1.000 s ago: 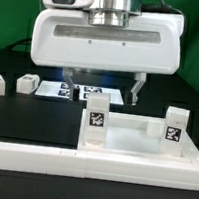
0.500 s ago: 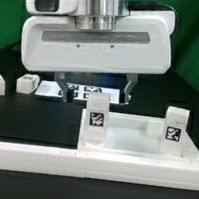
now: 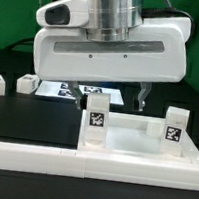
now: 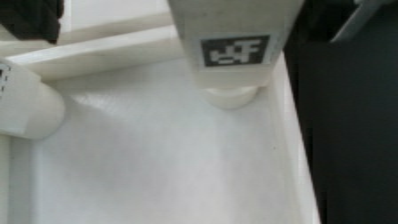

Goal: Assemble square table

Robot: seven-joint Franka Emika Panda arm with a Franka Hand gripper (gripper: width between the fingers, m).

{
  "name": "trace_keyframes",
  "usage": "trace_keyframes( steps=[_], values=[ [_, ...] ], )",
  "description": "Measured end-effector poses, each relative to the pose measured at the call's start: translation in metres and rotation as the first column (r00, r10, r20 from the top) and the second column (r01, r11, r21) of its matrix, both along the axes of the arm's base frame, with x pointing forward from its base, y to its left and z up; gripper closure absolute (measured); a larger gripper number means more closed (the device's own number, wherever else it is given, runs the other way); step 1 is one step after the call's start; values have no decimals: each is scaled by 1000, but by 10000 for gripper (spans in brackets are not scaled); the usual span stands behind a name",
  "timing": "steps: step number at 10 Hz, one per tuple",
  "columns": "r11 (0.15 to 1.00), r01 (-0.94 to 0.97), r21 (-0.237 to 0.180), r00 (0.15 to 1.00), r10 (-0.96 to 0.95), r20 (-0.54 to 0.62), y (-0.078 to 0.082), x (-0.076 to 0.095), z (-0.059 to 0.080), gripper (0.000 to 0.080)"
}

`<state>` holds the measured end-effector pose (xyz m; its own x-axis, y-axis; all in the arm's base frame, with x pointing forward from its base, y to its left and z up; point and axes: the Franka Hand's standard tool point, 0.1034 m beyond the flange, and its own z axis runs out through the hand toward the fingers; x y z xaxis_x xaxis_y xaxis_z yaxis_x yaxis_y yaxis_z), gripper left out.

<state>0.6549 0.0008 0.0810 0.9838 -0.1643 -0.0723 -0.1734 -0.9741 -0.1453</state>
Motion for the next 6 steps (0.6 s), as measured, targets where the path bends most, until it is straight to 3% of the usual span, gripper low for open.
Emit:
trace_keyframes(
  steps=[2, 4, 6],
  values=[
    [1000, 0, 0, 1000, 0, 0, 0, 0, 0, 177],
    [1000, 1, -7, 1000, -1, -1, -4, 0, 0, 485],
    [1000, 3, -7, 1000, -3, -1, -6, -1, -1, 490]
  ],
)
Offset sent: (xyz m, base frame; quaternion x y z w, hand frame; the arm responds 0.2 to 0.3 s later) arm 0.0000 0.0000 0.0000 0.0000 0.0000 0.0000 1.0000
